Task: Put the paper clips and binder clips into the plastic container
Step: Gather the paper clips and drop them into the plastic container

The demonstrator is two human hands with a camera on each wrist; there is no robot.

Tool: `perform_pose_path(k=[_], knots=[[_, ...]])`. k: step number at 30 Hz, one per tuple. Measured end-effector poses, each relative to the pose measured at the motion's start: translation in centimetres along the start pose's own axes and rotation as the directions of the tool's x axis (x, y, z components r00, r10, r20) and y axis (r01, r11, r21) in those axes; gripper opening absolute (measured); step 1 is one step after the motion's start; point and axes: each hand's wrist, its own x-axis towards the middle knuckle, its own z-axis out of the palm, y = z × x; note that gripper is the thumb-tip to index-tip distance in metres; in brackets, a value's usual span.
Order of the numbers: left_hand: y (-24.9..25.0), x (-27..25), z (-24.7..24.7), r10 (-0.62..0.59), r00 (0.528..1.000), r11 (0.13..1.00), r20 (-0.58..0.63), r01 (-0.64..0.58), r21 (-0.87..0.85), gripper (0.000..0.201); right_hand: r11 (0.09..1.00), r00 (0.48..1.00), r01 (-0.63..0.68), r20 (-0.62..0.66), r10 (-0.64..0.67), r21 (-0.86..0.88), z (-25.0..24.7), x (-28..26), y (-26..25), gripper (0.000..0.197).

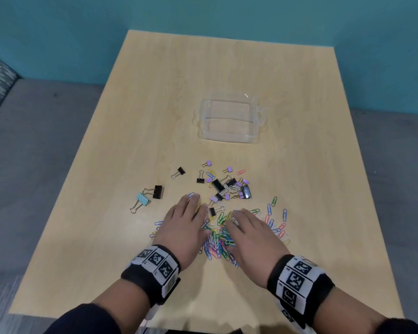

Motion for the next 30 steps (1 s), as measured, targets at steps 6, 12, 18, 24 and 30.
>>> perform_pose_path(k=[6, 12, 18, 24, 30], knots=[[-0.5, -1.3, 0.3, 0.05, 0.999, 0.998, 0.011, -0.05, 0.031, 0.063, 0.997, 0.997, 0.075, -0.001, -0.075, -0.03, -0.3, 2.2, -0.3, 0.064], [0.1, -2.2, 0.3, 0.058, 0.998, 0.995, 0.038, -0.061, 0.078, 0.058, 1.0, 0.996, 0.005, 0.088, -0.005, -0.005, 0.0, 2.3, 0.2, 0.07], [0.7, -4.4, 0.4, 0.139, 0.99, 0.99, 0.03, -0.14, 0.035, 0.057, 0.999, 0.995, -0.021, 0.095, 0.023, -0.026, 0.6, -0.2, -0.9, 0.061], [1.0, -1.9, -0.2, 0.189, 0.982, 0.981, 0.001, -0.189, 0.049, 0.062, 1.0, 1.0, -0.008, -0.008, 0.008, 0.018, -0.4, 0.8, 0.4, 0.053], [1.1, 0.5, -0.7, 0.171, 0.982, 0.976, 0.077, -0.18, 0.126, 0.065, 0.99, 0.995, -0.093, 0.033, 0.097, -0.104, -0.8, 3.1, 3.1, 0.066]])
